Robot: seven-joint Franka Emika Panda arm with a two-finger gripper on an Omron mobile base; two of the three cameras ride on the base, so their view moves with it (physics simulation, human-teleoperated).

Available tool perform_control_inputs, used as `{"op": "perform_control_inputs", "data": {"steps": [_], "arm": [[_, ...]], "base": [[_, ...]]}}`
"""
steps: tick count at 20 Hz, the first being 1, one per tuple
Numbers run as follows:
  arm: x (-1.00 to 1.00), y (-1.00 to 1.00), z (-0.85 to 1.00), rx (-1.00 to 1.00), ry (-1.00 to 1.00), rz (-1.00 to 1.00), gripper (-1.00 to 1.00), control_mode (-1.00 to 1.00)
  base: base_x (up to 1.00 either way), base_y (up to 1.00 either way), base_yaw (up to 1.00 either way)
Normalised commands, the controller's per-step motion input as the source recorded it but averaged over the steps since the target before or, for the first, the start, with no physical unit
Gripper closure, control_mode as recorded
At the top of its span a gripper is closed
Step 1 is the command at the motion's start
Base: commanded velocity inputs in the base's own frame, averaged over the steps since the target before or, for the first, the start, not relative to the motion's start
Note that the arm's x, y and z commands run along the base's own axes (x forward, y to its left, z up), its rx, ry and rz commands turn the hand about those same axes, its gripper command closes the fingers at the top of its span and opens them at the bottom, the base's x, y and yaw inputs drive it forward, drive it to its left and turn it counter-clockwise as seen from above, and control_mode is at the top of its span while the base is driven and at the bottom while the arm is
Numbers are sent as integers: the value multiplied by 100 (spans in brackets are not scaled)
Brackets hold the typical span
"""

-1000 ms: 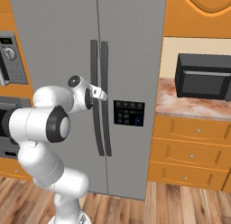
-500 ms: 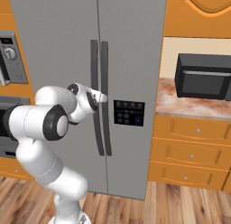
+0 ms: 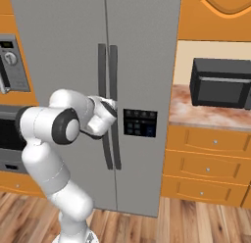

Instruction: Retrieve the fish from the fridge and place it on the saucepan with marinade on the stove.

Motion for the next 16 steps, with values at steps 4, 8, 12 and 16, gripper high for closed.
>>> {"op": "perform_control_inputs", "data": {"steps": [4, 8, 12, 16], "arm": [[-6, 100, -34, 5, -1, -1, 100, -100], [-23, 100, 0, 0, 0, -14, 100, -100], [-59, 100, 3, 0, 1, -5, 100, -100], [-95, 100, 14, 3, 10, 0, 100, -100]], "base": [[0, 0, 0], [0, 0, 0], [0, 0, 0], [0, 0, 0]]}}
